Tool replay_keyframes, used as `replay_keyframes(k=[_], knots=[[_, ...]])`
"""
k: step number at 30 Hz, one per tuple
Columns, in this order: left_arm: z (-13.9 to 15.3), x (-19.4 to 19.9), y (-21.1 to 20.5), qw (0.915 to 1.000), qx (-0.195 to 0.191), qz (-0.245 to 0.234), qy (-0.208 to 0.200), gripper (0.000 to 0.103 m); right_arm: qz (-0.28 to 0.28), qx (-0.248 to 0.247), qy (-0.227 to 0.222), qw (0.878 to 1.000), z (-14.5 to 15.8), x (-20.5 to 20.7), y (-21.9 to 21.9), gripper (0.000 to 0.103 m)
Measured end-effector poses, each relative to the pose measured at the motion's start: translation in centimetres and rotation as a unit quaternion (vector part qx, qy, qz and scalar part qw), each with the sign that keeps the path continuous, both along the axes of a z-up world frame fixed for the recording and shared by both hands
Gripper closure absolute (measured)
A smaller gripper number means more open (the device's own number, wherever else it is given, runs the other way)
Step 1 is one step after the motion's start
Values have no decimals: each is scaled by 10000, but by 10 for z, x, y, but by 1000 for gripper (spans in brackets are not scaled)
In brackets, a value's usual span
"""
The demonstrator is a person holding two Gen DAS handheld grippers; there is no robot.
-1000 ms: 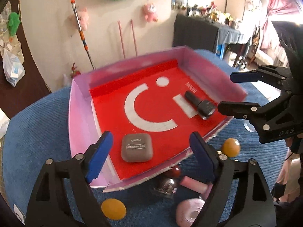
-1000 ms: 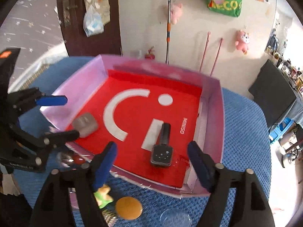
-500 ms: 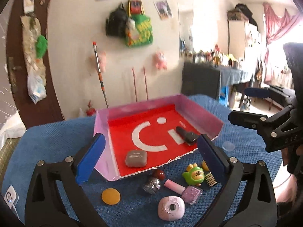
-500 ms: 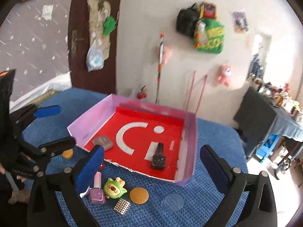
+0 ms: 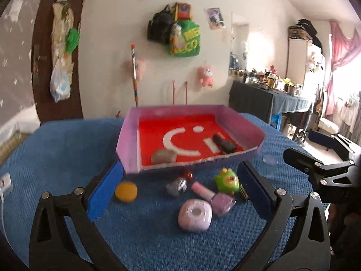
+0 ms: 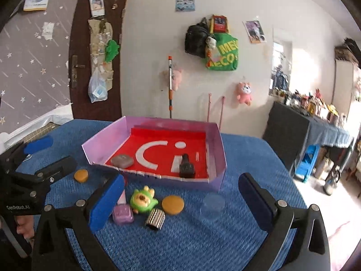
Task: Organize rigid objects
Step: 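Withdraw both tools from the box back over the table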
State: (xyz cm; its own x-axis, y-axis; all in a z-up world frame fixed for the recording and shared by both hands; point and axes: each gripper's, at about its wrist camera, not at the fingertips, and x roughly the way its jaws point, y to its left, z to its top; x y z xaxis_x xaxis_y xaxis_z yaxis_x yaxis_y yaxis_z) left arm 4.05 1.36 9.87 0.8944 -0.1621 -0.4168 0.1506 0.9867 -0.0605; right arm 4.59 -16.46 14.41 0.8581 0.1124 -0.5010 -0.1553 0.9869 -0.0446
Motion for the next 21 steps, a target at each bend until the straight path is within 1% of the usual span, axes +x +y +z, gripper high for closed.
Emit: replay_keyframes(k=[2, 5, 10, 13, 21], knots=[[-11, -4, 2, 10000, -22, 38, 52, 0, -64, 46, 13, 10000, -9, -3, -1, 0], [-27, -5, 4, 9996, -39, 60, 284, 0, -166, 190, 69, 9997, -26, -8, -3, 0], [-48, -1, 6, 9972, -150, 0, 731, 0, -272, 385, 430, 9980, -52, -4, -7, 0], [-54, 1, 3, 9963, -109, -39, 856, 0, -300, 434, 621, 9967, -63, -1, -9, 0], [-61, 9, 0, 9938, -66, -115, 1102, 0, -249, 394, 775, 9959, -72, 3, -3, 0]])
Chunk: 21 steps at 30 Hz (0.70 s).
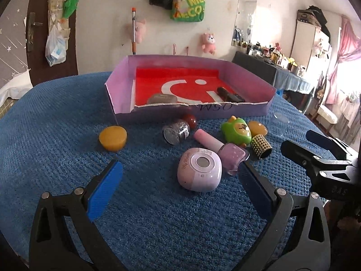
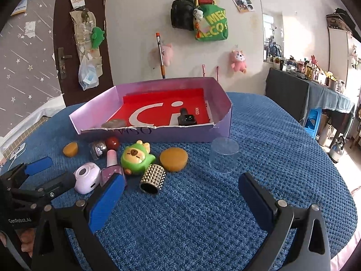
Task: Organize rigid objects
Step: 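Withdraw both tools from the box back over the table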
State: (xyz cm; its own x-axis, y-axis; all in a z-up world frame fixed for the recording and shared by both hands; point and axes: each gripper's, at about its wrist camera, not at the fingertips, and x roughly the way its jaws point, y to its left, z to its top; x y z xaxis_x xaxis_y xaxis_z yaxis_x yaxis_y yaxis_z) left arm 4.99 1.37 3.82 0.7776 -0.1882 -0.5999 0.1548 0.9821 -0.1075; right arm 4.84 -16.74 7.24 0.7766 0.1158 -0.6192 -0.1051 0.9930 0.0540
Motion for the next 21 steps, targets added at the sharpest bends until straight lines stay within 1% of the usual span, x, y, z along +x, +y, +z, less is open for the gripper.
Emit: replay_keyframes(k=[8, 14, 18, 21], knots=[[0, 12, -2, 9994, 138, -80, 300, 0, 86, 1, 204, 9998, -7, 7, 5, 0], [1, 25, -1, 9981, 132, -266, 541, 0, 102, 172, 417, 9989, -11, 19, 3, 0], [4, 30, -4, 9965, 248, -490, 634, 0, 214, 353, 592, 9974, -12, 26, 0, 0], [7, 31, -9, 9945, 392, -722, 652, 0, 314, 339, 706, 9964, -13, 32, 3, 5]])
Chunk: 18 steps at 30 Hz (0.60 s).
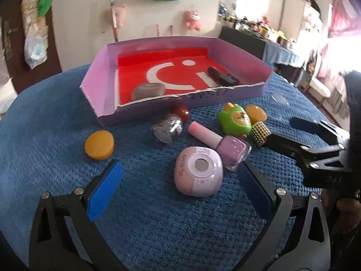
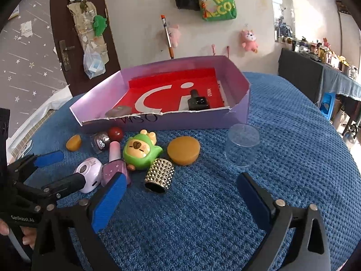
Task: Organize rigid objects
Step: 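Withdraw both tools from the box back over the table, then grasp the pink round compact with the left tool while the right tool grasps the studded cylinder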
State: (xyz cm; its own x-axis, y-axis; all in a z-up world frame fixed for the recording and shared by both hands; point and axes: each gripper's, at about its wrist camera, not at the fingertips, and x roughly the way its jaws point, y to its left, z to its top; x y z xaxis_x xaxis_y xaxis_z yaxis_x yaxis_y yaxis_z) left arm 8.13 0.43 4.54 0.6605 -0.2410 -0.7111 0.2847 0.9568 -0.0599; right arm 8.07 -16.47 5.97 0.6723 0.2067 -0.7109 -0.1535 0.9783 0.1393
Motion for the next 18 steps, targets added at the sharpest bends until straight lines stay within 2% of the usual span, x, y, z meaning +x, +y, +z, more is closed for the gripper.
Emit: replay_keyframes(k=[2, 5, 6, 9, 13, 17, 18], knots=[[1, 2, -3, 9999, 65, -102, 10, 1, 90, -33, 84, 9999, -1, 5, 4, 7], [1, 6, -7, 9996, 220, -178, 36, 11, 188, -133, 171, 9996, -3, 10, 9, 13], [-1, 7, -6, 9995, 219, -200, 72, 16, 207, -166, 202, 9994, -3, 12, 10, 15], [-5, 13, -6, 9993, 163, -244, 223, 19, 244, -212, 315, 9990, -5, 18, 12, 19], [-12, 20, -6, 9984, 46, -344, 448, 38, 334, -183, 442, 9983, -9, 24, 14, 28], [-15, 23, -5, 9972, -198, -459, 548, 50, 426, -173, 489, 9977, -13, 26, 17, 44], [-15, 21, -5, 9967, -262, -533, 551, 57, 508, -156, 465, 9975, -13, 25, 19, 59]])
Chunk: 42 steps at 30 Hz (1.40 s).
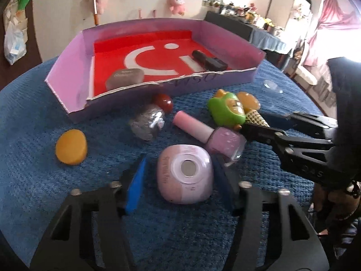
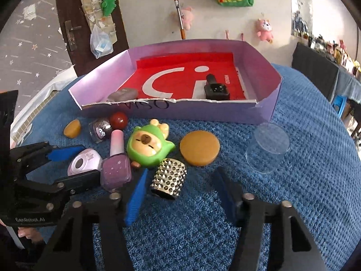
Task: Organize rigid objects
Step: 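Grasp the pink round compact with the left tool while the right tool grasps the studded cylinder, then carry the pink compact into the box with the left tool while the right tool carries the cylinder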
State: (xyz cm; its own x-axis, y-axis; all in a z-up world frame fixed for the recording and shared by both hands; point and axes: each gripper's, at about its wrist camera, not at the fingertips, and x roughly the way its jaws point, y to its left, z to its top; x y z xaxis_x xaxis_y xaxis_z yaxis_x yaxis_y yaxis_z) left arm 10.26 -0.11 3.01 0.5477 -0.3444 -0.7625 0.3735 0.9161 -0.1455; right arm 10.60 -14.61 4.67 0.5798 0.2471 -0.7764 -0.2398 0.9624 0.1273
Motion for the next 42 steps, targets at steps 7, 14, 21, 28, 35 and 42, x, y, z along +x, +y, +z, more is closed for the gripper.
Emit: replay_keyframes(k=[7, 14, 21, 28, 35, 42], knots=[[2, -4, 0, 9999, -80, 66, -37, 57, 271, 118, -159, 9994, 5, -8, 4, 75], [14, -11, 3, 9997, -103, 95, -192, 57, 299, 53, -407, 9987, 18, -16, 3, 76], [19, -13, 3, 9996, -110, 101, -243, 57, 328, 103, -386, 9987, 19, -18, 1, 76], [36, -7, -1, 9992, -161, 51, -349, 57, 361, 213, -449, 9981, 28, -17, -3, 76], [53, 24, -5, 9992, -242, -73, -305, 57, 539, 393, -443, 9968, 43, 10, -6, 76], [59, 78, -9, 9987, -306, -400, -48, 57, 953, 375, -266, 9944, 54, 61, -5, 76]])
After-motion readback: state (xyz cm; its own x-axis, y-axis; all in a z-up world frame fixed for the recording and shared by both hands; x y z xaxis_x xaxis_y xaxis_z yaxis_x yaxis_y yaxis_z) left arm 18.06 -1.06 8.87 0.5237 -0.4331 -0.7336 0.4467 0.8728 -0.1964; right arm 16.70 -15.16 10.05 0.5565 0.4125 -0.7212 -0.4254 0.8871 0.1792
